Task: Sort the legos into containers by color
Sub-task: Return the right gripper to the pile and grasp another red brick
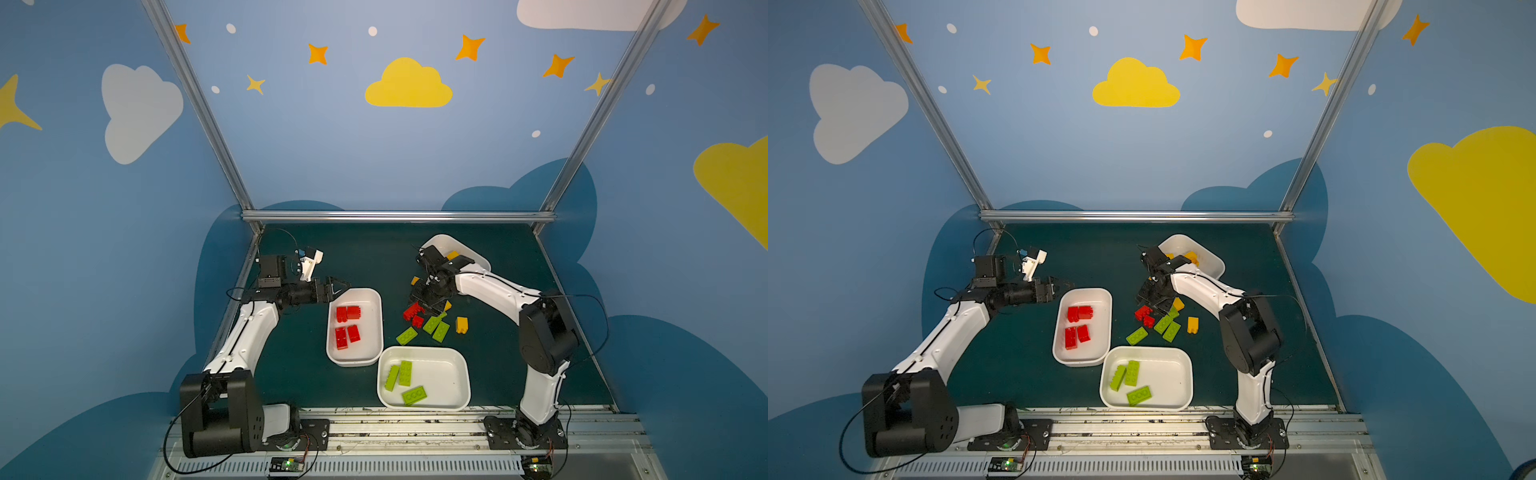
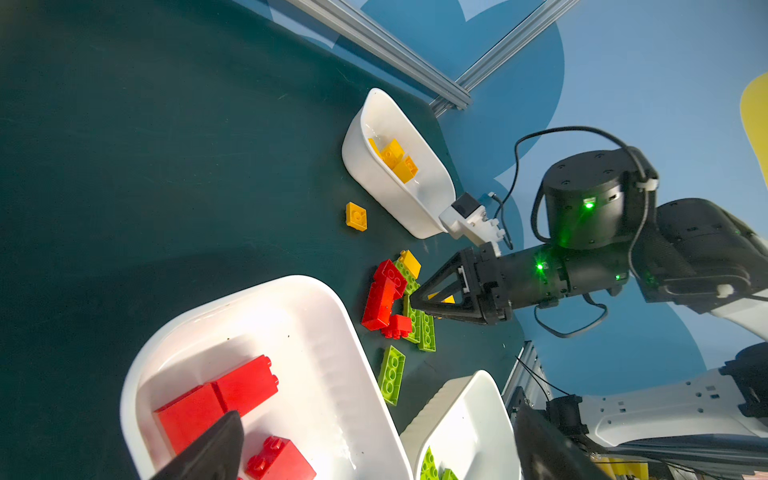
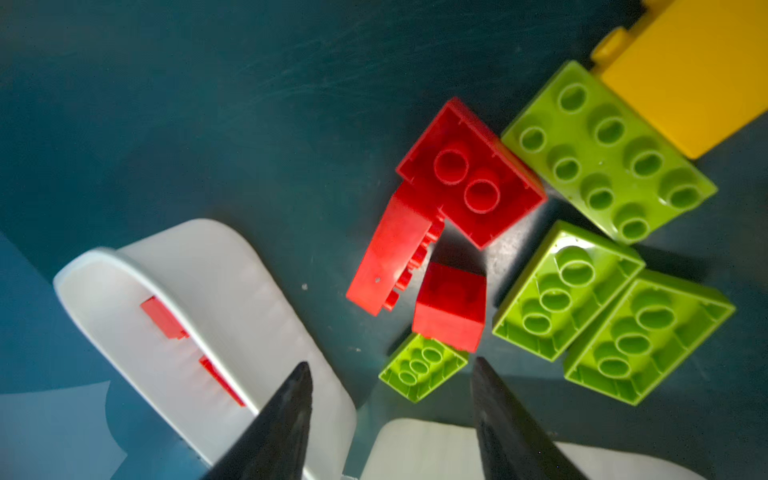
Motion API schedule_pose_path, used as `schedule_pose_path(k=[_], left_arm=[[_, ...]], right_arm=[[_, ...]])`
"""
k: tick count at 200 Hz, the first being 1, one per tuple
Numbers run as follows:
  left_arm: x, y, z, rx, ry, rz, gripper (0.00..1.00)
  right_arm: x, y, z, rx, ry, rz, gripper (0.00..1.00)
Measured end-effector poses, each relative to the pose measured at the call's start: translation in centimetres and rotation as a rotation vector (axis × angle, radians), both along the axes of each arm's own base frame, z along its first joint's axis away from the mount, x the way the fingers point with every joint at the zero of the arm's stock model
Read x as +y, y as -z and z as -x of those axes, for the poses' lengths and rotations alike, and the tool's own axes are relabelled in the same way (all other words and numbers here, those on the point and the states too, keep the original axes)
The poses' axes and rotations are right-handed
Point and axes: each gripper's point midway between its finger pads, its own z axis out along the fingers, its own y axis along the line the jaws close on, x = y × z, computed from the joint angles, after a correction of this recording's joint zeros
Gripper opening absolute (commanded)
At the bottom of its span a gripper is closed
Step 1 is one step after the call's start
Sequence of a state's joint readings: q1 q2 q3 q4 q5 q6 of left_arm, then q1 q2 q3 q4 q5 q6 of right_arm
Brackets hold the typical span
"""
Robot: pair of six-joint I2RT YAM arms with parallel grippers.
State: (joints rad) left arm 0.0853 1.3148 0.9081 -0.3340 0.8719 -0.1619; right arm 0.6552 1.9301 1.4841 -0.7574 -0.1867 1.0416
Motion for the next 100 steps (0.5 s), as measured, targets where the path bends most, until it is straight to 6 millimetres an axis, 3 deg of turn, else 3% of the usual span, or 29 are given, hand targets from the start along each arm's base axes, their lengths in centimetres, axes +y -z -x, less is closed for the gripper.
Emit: schedule_pose_path(k=[100], left_arm=[[0.0, 1.1, 0.3, 0.026, -0.011, 0.012, 0.99]], right_arm=[[1.4, 4.2, -1.8, 0.038, -0.004, 0.04, 0.42]])
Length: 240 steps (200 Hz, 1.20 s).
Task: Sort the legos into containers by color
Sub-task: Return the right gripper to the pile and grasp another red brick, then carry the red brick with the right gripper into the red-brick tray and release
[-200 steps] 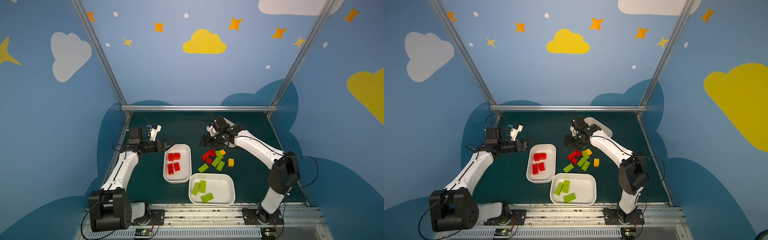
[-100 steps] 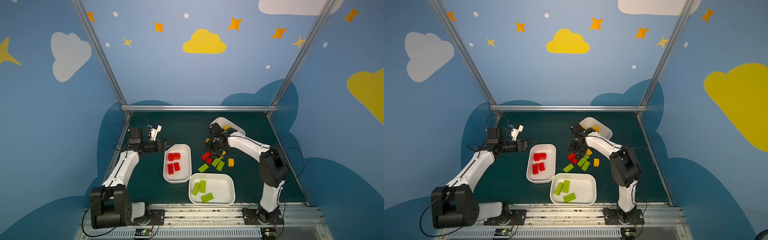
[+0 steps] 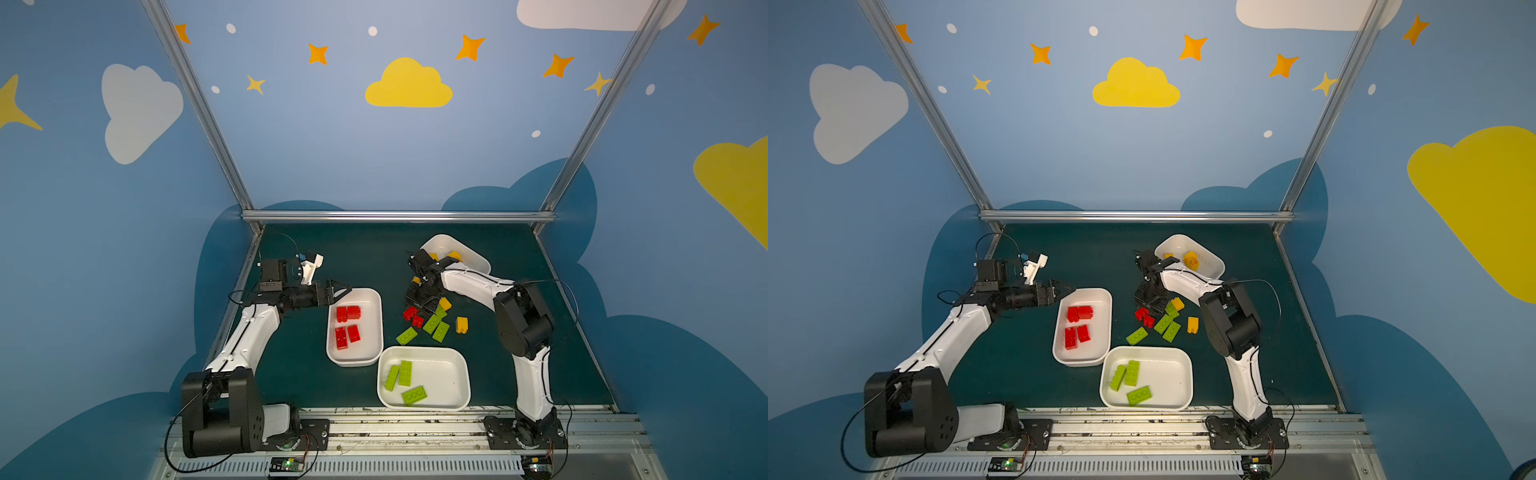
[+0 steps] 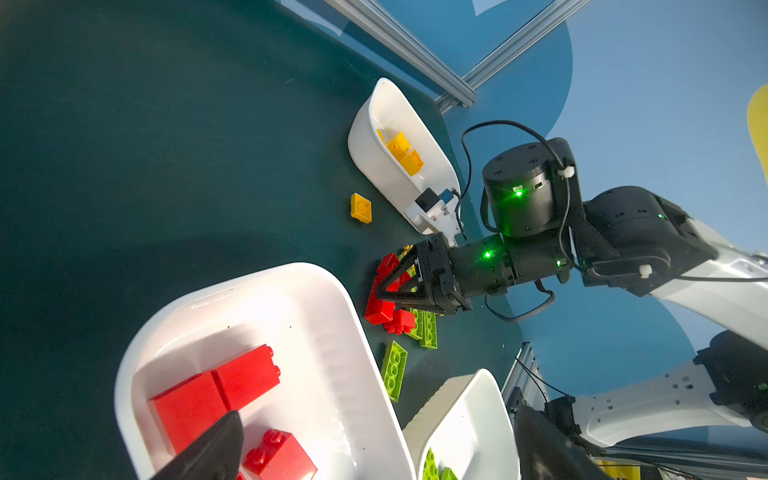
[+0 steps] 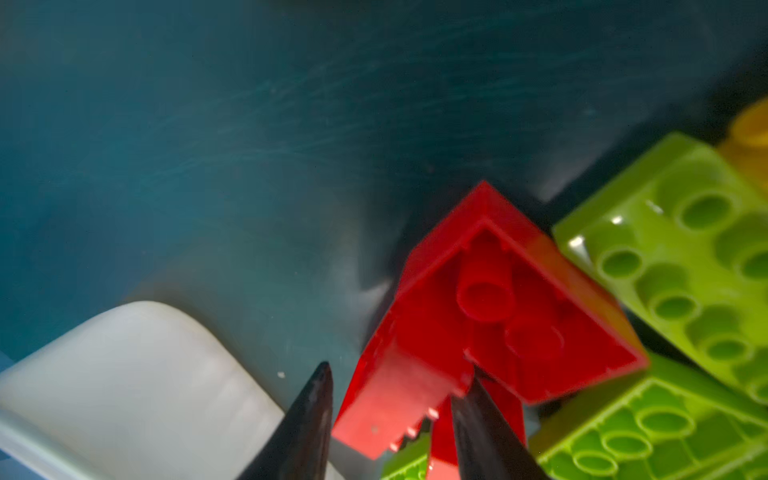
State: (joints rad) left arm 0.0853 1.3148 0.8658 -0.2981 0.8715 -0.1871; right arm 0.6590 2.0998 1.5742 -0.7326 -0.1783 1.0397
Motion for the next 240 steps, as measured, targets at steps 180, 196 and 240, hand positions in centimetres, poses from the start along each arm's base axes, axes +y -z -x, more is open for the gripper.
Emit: schedule_pose_path(k=[180, 196, 240], left_arm=[[0.5, -0.9, 0.0, -0.007, 0.005, -0.054, 1.0], [0.5, -1.0, -0.1, -0.008, 0.003, -0.056, 0.99], [0.5, -0.9, 0.0, -0.001, 0.002, -0.055, 0.99]], right_arm=[[8.7, -12.7, 3.9, -0.332, -0.591, -0.22, 0.15], [10.5, -13.3, 5.2, -0.332, -0.645, -0.269, 0.15], [13.2, -9.9, 4.8, -0.293, -0.66, -0.223, 0.14]])
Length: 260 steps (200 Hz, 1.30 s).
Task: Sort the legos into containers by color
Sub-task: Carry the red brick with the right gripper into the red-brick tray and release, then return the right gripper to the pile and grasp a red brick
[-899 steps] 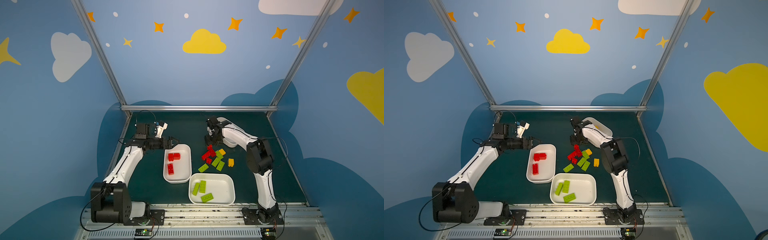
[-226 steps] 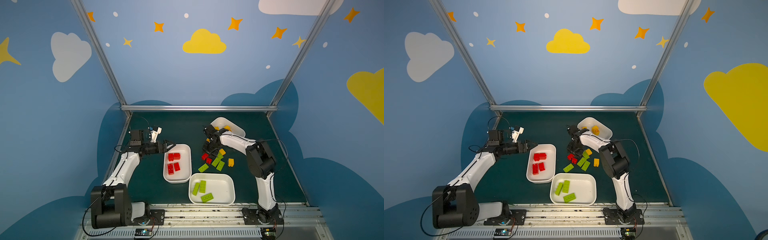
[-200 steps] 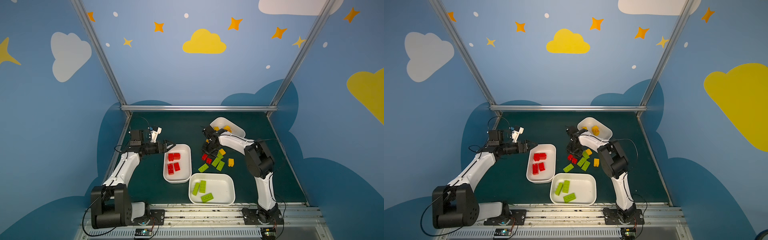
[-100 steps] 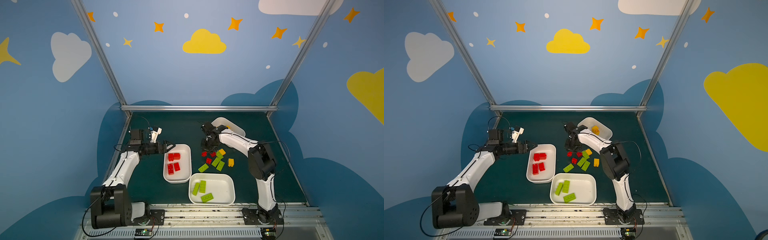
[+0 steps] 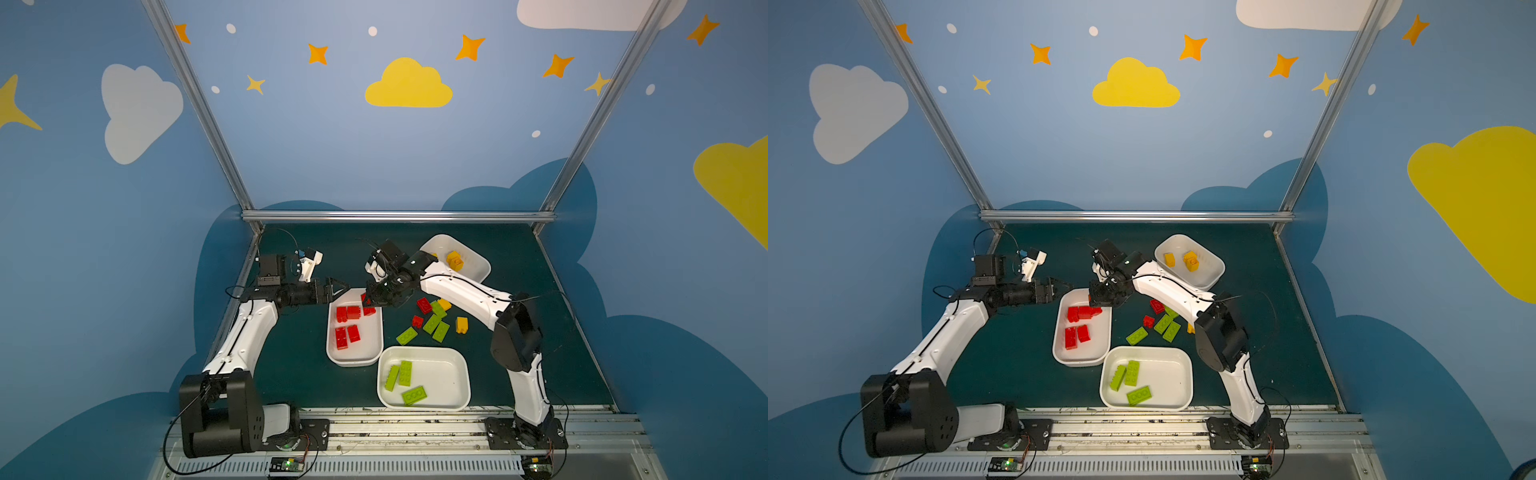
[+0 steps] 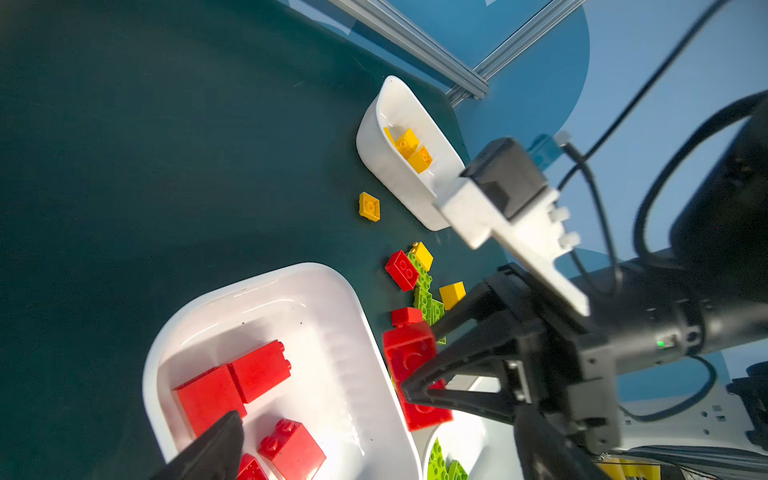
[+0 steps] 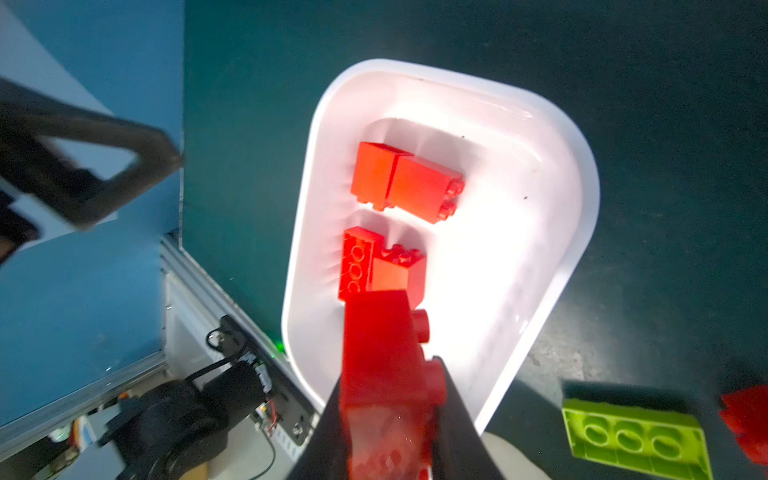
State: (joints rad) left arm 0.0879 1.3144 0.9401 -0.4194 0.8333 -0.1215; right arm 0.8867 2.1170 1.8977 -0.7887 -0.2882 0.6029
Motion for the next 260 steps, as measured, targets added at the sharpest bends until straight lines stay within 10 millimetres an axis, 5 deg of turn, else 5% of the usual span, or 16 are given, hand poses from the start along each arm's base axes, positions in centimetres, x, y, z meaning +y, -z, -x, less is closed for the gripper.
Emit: schedule_pose_path(k=[53, 127, 163, 190, 226, 260], left_arm=[[0.0, 0.1, 0.0, 0.004, -0.002, -0.001, 0.99], [0.0, 0.0, 0.0, 0.004, -0.004, 0.001, 1.0], [0.0, 0.0, 0.0, 0.008, -0.003, 0.007, 0.99], [-0.1, -0.1, -0.1, 0.007, -0.004, 0.017, 0.99], [-0.3, 0.0, -0.3, 0.023, -0.002, 0.041, 1.0], [-0.3, 0.0, -0.4, 0.026, 0.0, 0.046, 0.99]], right_arm=[[0.5, 4.9, -2.5, 0.006, 0.067, 0.117, 0.18], [1.0, 5.9, -3.5, 0.013, 0.094, 0.165, 0.47], [0.5, 5.3, -2.9, 0.031, 0.091, 0.143, 0.5], [-2.5, 2.4, -2.0, 0.025, 0.101, 0.124, 0.53], [-9.3, -2.3, -3.1, -0.077, 0.138, 0.118, 0.59], [-14.5, -0.8, -3.8, -0.114, 0.127, 0.22, 0.6]])
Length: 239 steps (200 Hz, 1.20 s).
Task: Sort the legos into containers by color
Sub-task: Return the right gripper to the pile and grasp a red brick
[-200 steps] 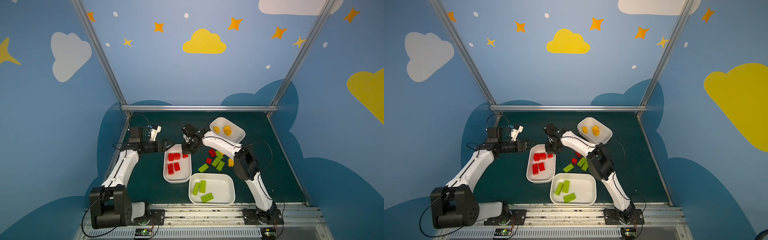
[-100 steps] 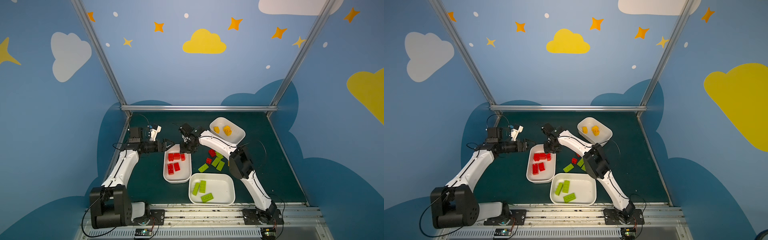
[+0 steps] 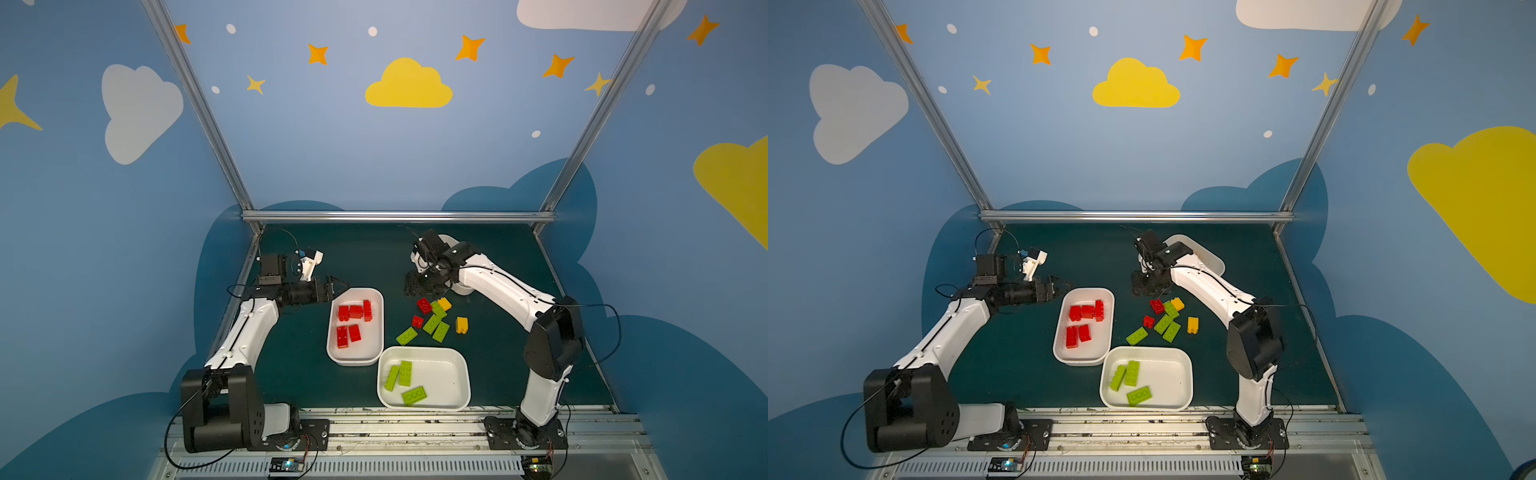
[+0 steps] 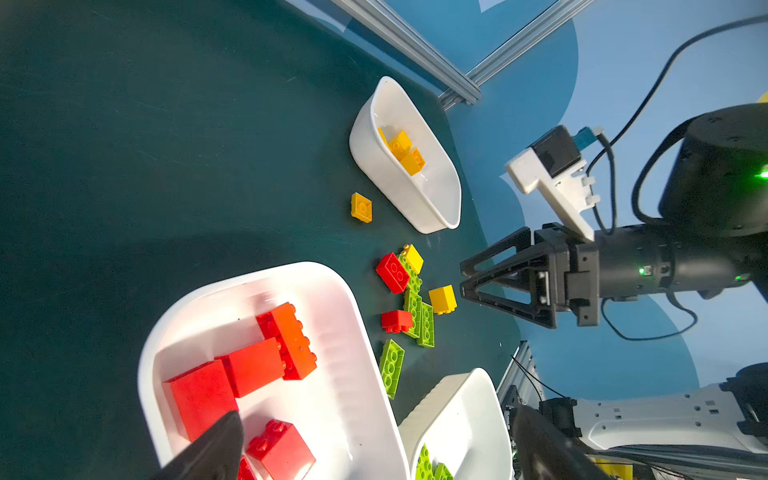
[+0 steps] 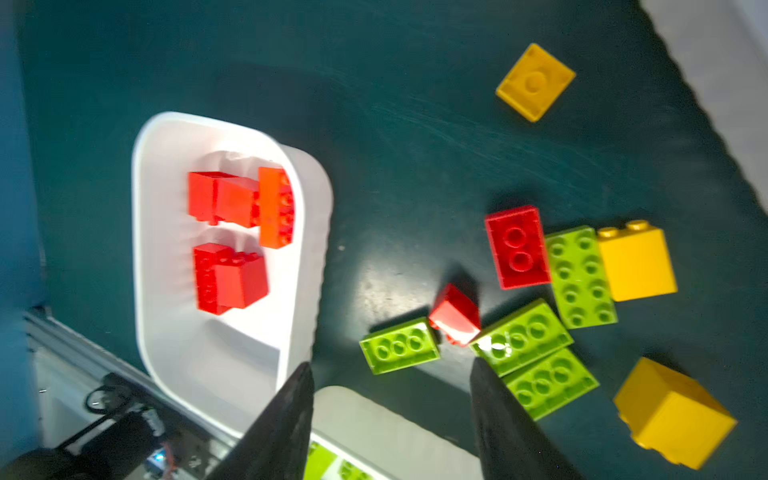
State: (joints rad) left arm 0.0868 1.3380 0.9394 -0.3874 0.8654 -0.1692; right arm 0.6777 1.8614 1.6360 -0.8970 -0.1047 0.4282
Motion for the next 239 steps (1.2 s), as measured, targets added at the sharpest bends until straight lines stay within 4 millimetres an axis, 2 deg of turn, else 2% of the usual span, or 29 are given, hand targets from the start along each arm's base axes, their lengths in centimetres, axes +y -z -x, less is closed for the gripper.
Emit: schedule_pose_path(k=[30, 87, 105, 130, 186, 239], left_arm=[[0.0, 0.0, 0.0, 0.003, -0.002, 0.002, 0.99], [0.0, 0.1, 0.0, 0.004, -0.001, 0.001, 1.0], [0.0, 0.1, 0.0, 0.005, -0.001, 0.001, 1.0], [0.0, 0.1, 0.1, 0.006, -0.001, 0.001, 1.0], [0.0, 0.2, 0.1, 0.009, -0.001, 0.002, 1.0], [0.0, 0.5, 0.0, 0.018, 0.003, 0.003, 1.0]], right_arm=[[-1.9, 3.2, -0.2, 0.017, -0.056, 0.097, 0.6], [-2.2, 9.0, -1.6, 0.053, -0.144, 0.199, 0.56], [-2.4, 10.2, -2.0, 0.054, -0.16, 0.231, 0.55], [-2.7, 10.5, -2.5, 0.037, -0.172, 0.259, 0.54], [-2.4, 9.8, -3.5, 0.001, -0.168, 0.25, 0.52], [-3.1, 9.6, -4.1, -0.022, -0.158, 0.28, 0.54]])
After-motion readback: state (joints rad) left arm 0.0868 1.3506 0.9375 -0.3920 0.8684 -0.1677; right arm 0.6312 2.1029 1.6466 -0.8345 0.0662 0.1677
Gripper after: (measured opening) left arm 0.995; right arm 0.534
